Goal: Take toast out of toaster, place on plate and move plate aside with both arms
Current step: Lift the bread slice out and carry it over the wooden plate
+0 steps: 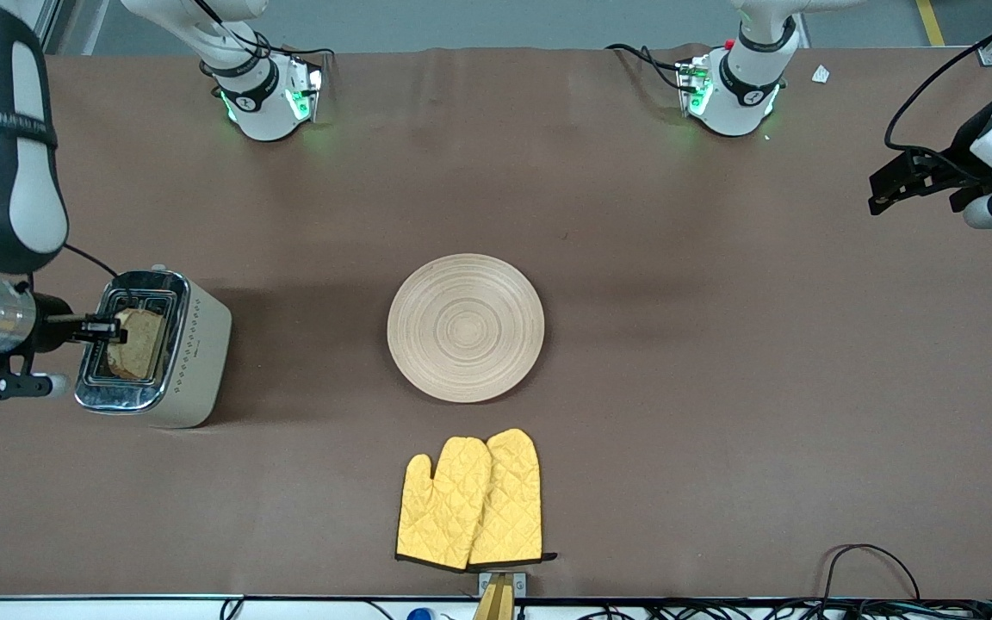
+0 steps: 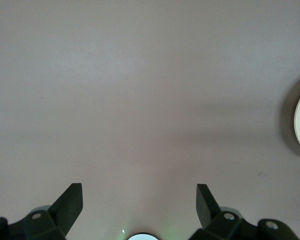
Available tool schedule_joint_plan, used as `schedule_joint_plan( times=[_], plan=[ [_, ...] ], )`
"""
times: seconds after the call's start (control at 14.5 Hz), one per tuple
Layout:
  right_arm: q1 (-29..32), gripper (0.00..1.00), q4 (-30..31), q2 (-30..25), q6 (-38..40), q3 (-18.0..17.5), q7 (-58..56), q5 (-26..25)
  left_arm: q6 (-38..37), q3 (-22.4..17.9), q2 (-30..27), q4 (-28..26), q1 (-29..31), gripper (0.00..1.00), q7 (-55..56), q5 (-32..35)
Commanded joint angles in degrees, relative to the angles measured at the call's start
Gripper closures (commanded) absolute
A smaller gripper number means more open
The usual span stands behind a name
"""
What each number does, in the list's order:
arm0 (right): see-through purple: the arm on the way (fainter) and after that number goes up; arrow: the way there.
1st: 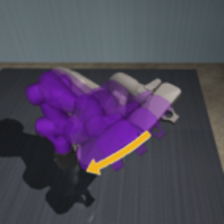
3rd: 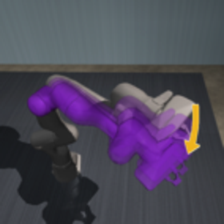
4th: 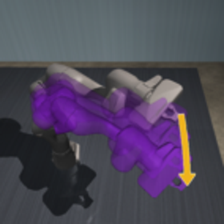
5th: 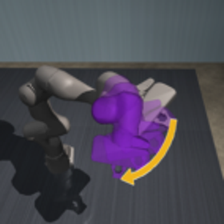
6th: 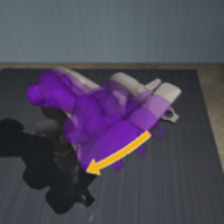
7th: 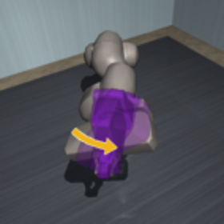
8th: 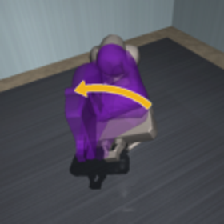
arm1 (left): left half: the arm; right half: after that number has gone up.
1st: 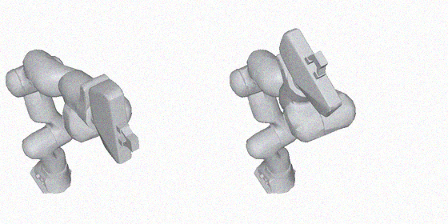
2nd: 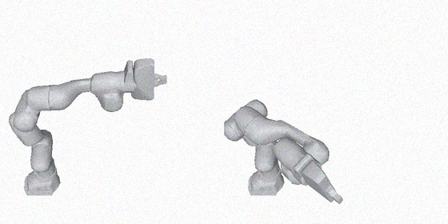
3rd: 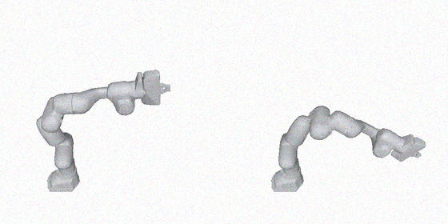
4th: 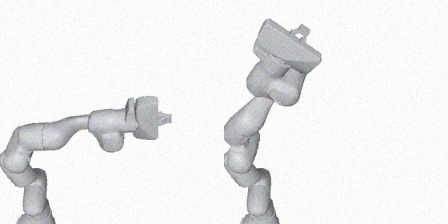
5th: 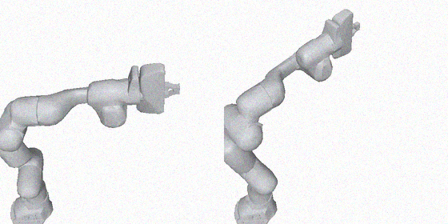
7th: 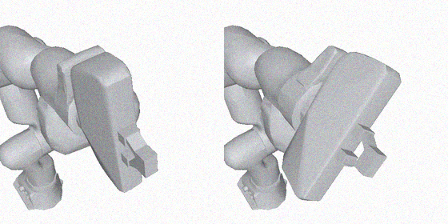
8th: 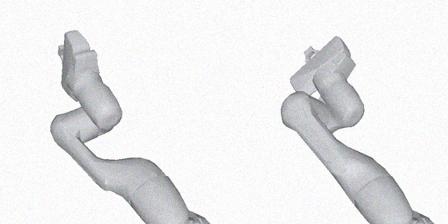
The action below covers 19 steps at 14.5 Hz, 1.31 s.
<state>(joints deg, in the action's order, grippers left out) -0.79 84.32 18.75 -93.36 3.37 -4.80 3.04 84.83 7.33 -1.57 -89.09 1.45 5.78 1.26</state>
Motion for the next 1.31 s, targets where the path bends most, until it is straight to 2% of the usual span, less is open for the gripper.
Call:
schedule_joint_plan(
  times=[0.0,0.21,0.34,0.55,0.76,1.03,1.1,1.24],
  plan=[
    [-2.72,0.91,-5.03,-1.78,7.03,-1.42,6.25,1.00,-0.98,0.14,0.25,1.02,0.13,0.00,-0.50,-0.11],
    [0.08,0.91,-4.96,-1.35,6.26,-11.87,17.77,3.45,-0.98,0.14,0.16,1.02,0.22,0.00,-0.50,-0.11],
    [-0.26,0.95,-3.56,0.31,2.93,-15.22,21.40,7.22,-0.98,0.14,0.16,1.02,0.13,0.00,-0.50,-0.11],
    [-0.70,0.95,-1.71,7.51,-3.56,-19.88,21.50,16.27,-0.98,0.14,0.25,1.02,0.22,0.00,-0.50,-0.11],
    [-1.49,0.95,1.09,14.02,-16.11,-24.89,21.50,22.44,-0.98,0.14,0.25,1.02,0.22,0.00,-0.50,-0.11],
    [-2.28,0.95,10.40,17.28,-37.37,-31.66,21.50,31.05,-0.98,0.14,0.07,1.02,0.13,0.00,-0.51,-0.11],
    [-2.72,0.95,11.99,18.60,-42.47,-33.76,21.41,31.32,-0.98,0.14,0.16,1.02,0.04,0.00,-0.42,-0.11],
    [-3.95,0.91,12.88,19.49,-45.68,-34.57,20.62,31.06,-0.98,0.31,0.16,1.02,-0.31,0.00,-0.07,-0.11]
  ],
)
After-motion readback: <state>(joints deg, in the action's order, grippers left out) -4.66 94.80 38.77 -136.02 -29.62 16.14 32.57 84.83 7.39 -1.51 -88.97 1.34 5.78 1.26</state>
